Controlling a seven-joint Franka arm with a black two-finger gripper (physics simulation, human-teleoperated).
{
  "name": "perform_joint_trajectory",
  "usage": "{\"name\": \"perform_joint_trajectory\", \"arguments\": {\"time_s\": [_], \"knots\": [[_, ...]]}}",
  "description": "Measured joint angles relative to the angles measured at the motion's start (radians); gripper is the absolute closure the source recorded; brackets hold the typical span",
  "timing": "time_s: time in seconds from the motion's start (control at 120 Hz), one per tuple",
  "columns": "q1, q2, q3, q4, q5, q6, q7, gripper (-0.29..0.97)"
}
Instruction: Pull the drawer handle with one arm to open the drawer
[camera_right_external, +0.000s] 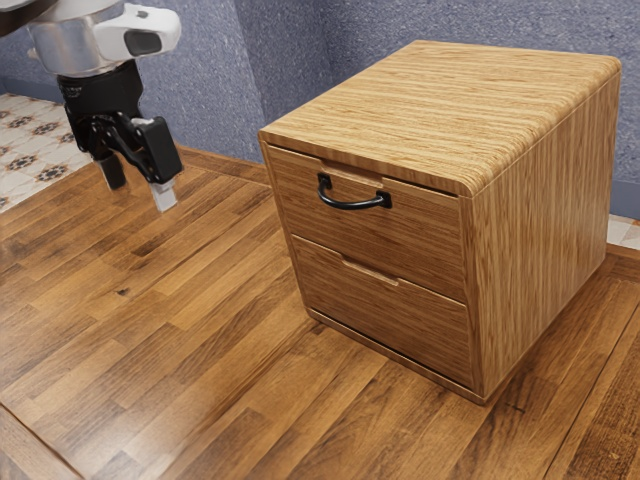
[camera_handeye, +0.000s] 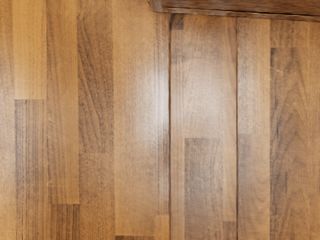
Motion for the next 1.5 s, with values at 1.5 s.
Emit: {"name": "perform_joint_trajectory", "arguments": {"time_s": [1.5], "knots": [[0.059, -0.237, -0.228, -0.692, -0.229, 1.049, 1.48, 0.0]]}}
